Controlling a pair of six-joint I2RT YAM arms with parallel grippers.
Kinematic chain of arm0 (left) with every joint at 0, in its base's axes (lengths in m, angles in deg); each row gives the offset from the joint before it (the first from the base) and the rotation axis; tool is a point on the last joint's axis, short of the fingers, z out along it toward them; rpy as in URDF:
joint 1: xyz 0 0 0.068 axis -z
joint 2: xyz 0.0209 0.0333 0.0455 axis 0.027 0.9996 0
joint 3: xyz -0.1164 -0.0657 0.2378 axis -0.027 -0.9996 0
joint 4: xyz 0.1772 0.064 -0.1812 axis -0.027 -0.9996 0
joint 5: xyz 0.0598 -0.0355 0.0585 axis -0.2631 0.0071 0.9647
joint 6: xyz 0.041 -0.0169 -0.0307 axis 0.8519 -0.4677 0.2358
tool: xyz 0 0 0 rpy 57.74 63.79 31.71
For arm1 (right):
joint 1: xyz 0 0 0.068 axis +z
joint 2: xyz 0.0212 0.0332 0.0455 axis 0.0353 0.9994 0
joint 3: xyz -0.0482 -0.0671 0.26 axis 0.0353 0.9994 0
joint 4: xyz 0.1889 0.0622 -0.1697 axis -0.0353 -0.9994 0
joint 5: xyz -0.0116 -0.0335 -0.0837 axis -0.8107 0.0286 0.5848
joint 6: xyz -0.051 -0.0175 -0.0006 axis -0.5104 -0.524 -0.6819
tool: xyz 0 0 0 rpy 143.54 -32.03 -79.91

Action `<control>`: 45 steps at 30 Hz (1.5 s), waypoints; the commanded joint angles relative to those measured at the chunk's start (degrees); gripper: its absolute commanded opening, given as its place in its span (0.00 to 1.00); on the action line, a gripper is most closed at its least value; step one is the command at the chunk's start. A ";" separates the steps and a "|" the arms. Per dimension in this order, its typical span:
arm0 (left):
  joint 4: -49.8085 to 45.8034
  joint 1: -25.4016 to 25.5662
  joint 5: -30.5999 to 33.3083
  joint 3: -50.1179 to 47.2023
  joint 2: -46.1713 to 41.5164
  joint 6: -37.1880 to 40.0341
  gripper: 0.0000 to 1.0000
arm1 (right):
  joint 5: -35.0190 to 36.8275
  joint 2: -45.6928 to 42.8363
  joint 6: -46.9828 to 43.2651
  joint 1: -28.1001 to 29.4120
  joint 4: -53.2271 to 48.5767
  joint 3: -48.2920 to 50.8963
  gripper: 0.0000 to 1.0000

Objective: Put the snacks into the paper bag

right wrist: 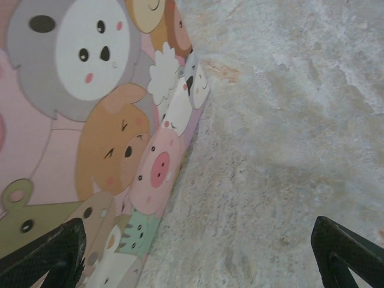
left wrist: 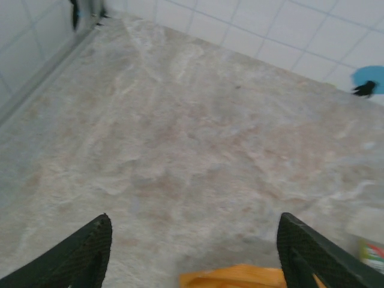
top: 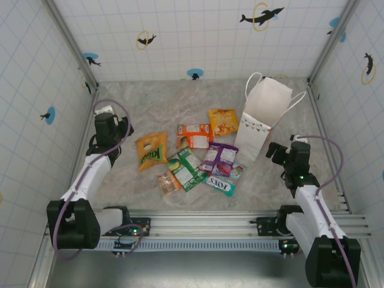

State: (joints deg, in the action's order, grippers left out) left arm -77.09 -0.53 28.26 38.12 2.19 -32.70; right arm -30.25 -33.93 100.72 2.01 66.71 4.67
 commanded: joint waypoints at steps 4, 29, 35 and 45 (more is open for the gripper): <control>-11.37 1.30 -14.26 4.31 -1.46 -6.03 0.65 | -7.33 -0.24 3.73 -0.03 -12.09 -4.23 0.99; -10.74 25.94 -29.92 7.55 13.06 -18.28 0.55 | -26.78 -6.01 15.45 2.89 -27.83 -6.26 0.99; -9.09 28.90 -32.38 7.66 16.94 -20.05 0.54 | -28.41 -6.64 18.31 6.78 -27.48 -4.47 0.99; -5.86 32.06 -35.52 7.49 22.47 -21.88 0.52 | -22.24 -5.16 18.04 14.74 -31.74 -5.41 0.99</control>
State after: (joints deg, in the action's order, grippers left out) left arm -84.85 30.60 -5.05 44.77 23.19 -53.32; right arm -54.21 -38.69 118.49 16.33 36.92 0.65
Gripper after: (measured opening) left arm 0.518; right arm 0.987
